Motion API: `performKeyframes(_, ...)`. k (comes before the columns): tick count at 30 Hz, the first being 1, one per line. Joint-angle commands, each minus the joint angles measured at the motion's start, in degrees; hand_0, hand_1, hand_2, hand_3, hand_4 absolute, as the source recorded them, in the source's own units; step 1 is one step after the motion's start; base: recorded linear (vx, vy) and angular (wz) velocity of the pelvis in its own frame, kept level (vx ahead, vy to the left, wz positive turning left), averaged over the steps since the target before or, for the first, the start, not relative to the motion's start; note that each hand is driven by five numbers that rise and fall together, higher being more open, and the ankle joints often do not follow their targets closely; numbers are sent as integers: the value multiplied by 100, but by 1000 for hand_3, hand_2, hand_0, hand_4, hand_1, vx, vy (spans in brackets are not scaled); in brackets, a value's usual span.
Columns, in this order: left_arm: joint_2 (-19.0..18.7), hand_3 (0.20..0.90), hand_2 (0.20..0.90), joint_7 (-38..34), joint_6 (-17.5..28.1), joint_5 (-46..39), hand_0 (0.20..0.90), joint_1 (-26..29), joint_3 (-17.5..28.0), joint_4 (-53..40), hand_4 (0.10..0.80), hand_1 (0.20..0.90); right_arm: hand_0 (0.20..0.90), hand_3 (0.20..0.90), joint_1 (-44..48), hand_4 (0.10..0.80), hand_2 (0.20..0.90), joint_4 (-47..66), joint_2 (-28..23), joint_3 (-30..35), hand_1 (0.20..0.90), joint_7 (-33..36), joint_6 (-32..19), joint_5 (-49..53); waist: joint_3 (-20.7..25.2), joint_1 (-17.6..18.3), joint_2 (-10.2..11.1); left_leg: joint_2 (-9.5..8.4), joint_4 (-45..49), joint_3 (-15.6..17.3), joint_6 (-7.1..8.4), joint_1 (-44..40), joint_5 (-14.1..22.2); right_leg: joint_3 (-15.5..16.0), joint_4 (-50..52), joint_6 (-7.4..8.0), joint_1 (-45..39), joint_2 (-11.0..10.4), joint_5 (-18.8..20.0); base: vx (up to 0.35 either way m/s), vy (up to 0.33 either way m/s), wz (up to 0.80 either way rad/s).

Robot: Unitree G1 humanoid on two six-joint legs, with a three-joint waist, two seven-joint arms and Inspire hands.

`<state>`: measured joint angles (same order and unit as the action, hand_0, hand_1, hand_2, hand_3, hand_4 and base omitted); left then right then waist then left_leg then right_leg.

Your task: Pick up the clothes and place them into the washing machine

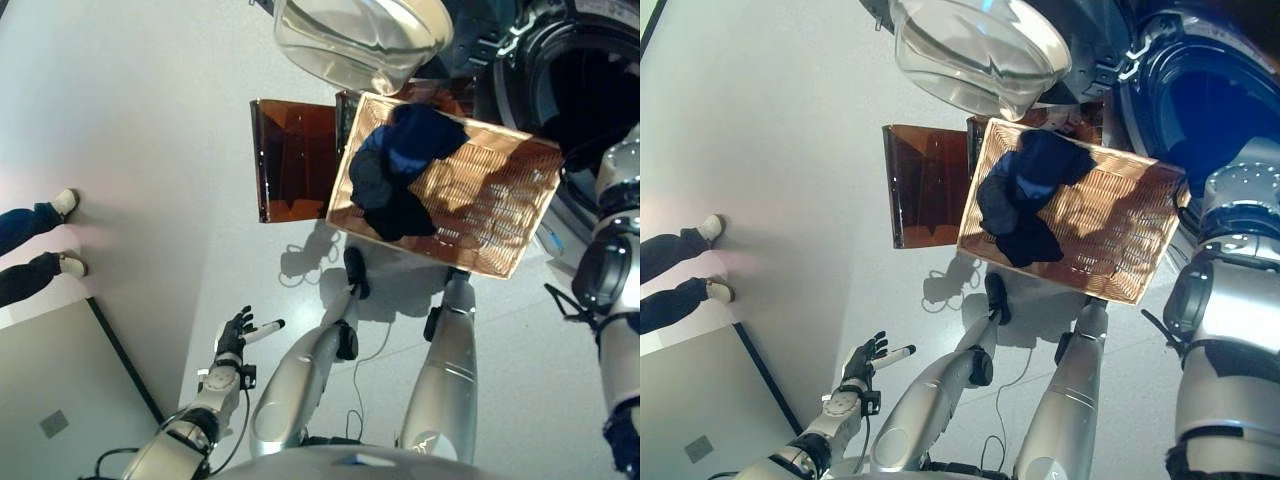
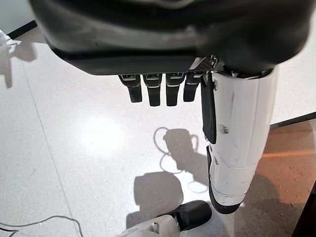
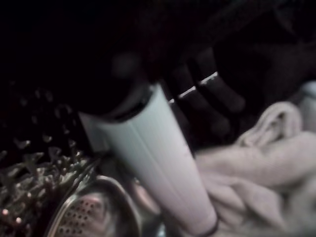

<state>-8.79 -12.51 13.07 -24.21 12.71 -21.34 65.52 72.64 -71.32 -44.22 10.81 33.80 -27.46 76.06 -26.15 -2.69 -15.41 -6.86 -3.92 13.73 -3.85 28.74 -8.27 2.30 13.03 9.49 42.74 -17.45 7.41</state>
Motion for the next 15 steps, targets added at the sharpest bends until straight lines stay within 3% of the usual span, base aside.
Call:
performKeyframes(1,-169,900,900,-279,-2,-126,900,-377,-77,250,800,900,900,900,1142,800,900,504,-1243,-1101,900,-162,-374,-582,365,115,-375,453,690,93,745,334,208,-97,569,-410,-32,378,-497,0,0,0)
performKeyframes(15,-209,900,900,-319,-24,-150,900,-394,-41,303,800,900,900,900,1149,800,900,412,-1195,-1182,900,62,-233,-779,362,154,-315,486,783,84,749,300,260,-96,545,-445,-161,436,-509,-1,0,0)
